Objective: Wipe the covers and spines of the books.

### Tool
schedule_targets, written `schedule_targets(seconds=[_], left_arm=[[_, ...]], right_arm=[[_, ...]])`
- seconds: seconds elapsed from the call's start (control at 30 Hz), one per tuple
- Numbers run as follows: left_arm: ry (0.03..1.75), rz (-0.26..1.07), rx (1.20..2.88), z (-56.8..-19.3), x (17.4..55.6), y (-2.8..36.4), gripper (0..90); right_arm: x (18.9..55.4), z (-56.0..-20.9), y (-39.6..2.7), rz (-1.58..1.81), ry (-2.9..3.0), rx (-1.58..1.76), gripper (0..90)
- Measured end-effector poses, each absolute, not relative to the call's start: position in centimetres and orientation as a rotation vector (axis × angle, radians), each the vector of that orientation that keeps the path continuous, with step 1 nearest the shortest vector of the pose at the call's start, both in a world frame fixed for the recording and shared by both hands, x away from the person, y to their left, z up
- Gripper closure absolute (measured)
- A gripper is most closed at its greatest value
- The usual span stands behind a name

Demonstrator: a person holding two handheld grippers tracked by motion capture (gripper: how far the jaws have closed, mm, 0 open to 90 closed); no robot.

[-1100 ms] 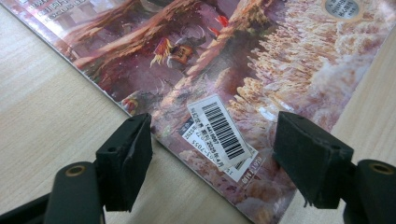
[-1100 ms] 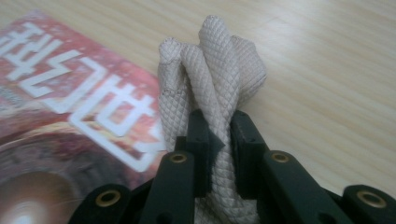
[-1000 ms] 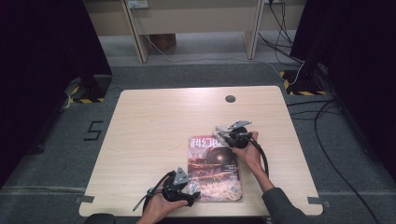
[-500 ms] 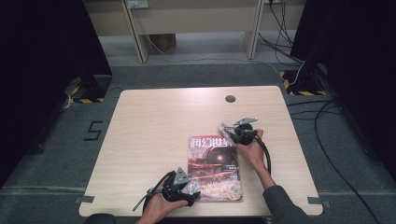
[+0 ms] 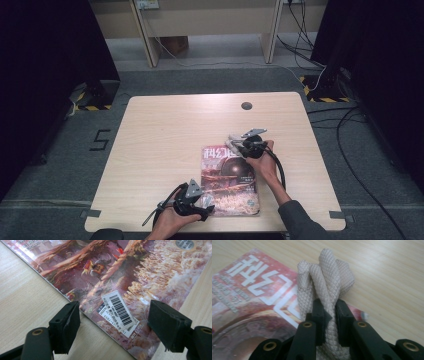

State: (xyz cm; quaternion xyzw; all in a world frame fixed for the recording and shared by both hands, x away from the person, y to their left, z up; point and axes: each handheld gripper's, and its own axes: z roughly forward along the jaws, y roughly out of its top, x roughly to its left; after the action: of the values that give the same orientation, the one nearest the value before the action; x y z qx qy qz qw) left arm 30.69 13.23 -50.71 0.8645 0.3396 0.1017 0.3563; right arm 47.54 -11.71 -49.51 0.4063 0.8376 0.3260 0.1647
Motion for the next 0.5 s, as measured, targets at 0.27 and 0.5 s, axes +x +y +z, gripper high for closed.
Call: schedule_targets(seconds=[0.27, 0.5], left_arm=[[0.873, 0.264, 2.240, -50.7, 30.7, 13.2, 25.2], [0.873, 0.271, 2.241, -50.7, 30.7, 13.2, 25.2]], right_arm=[[47.0, -49.6, -9.4, 0.958, 2.439, 1.106, 80.3], [47.4, -49.6, -9.5, 0.956, 2.418, 1.129, 80.2]])
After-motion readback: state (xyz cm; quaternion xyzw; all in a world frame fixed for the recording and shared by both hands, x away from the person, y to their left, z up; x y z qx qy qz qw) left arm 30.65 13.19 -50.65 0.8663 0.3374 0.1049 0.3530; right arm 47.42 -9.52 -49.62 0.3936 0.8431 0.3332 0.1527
